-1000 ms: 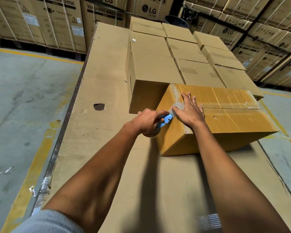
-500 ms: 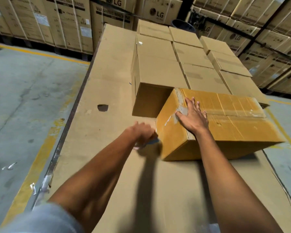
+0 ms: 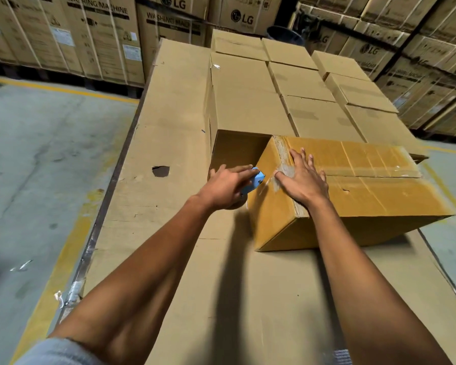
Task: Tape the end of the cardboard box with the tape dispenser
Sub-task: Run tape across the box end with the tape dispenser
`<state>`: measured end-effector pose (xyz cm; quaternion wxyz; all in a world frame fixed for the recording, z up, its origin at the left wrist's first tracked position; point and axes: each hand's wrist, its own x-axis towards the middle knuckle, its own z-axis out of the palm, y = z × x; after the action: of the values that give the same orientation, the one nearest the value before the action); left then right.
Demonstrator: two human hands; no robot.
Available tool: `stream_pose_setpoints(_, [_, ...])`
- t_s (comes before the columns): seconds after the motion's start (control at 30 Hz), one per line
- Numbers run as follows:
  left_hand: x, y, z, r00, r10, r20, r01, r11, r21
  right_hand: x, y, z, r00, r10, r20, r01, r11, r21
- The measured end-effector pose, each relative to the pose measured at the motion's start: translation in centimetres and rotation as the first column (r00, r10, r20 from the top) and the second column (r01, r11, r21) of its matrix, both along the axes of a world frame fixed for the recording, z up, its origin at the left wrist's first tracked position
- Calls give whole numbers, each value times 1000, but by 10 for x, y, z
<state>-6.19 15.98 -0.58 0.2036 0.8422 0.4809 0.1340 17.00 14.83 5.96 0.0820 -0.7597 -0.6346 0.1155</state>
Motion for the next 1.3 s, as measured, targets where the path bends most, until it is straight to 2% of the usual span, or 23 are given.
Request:
stream_pose_setpoints(0.1, [2,-11,-1,976,64,209,-56,998,-42,0,-2,-1,1000,5,1,-5,1000,9])
stream_pose_setpoints(0.17, [3,-20,0,917,113,383,-84,992,-89,0,-2,-1,1000,8,10,-8,1000,10])
stream_pose_setpoints(0.23, [4,-27,-1,886,157,436,-113,986,-125,-1,-3,0,1000,8,30,-8,1000,0])
stream_pose_setpoints(0.47, [7,-44,-9,962,186,201,-192,981,10,-24,3,2,992,-61,112,71,993,-90])
stream_pose_setpoints(0.57, [7,-50,-10,974,174,143,-182,982,43,-36,3,-3,983,-93,158,101,994,-41])
stream_pose_setpoints(0.7, [2,-51,-14,973,186,140,-194,980,47,-36,1,-9,981,-80,176,82,997,-3])
stream_pose_setpoints(0.83, [-3,-49,-16,964,208,165,-217,976,38,-25,3,6,999,-46,5,47,998,-47])
stream_pose_setpoints(0.9, [-5,-49,-17,960,222,173,-231,972,33,-17,-1,10,997,-29,-78,28,999,-19])
stream_pose_setpoints(1.0, [-4,-49,-21,956,238,171,-245,969,19,-13,-11,4,1000,15,-6,-14,999,31])
stream_pose_setpoints(1.1, [-3,-51,-26,960,236,148,-241,970,17,-18,-14,0,996,39,82,-40,999,10])
stream_pose_setpoints(1.3, [6,-55,-24,964,214,158,-221,975,28,-27,-11,6,992,62,106,-53,995,-81])
